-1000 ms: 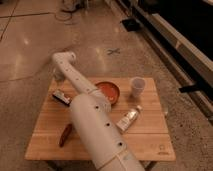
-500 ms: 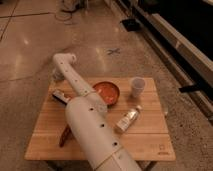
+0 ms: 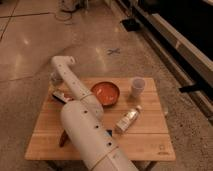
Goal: Push the eraser across the table
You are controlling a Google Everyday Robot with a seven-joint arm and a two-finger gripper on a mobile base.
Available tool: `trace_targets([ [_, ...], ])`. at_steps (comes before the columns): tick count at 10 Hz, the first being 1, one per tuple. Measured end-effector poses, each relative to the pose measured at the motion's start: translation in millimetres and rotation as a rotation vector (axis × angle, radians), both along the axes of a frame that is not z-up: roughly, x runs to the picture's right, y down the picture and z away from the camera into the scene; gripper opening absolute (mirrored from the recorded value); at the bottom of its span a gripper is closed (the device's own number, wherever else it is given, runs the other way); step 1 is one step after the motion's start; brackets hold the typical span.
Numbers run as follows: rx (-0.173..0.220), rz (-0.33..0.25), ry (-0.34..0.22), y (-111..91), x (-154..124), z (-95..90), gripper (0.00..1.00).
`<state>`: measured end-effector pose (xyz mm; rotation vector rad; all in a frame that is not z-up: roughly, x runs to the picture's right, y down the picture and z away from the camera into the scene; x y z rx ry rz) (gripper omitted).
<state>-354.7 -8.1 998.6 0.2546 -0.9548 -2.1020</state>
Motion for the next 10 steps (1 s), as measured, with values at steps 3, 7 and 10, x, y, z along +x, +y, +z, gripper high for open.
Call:
trace_targets([
  [3, -0.006, -0.013, 0.017, 3, 2, 3.4, 0.0],
  [7, -0.013, -0.006, 0.057, -3, 20, 5.7, 0.0],
  [10, -0.026, 0.009, 0.082, -9, 39, 6.3, 0.0],
])
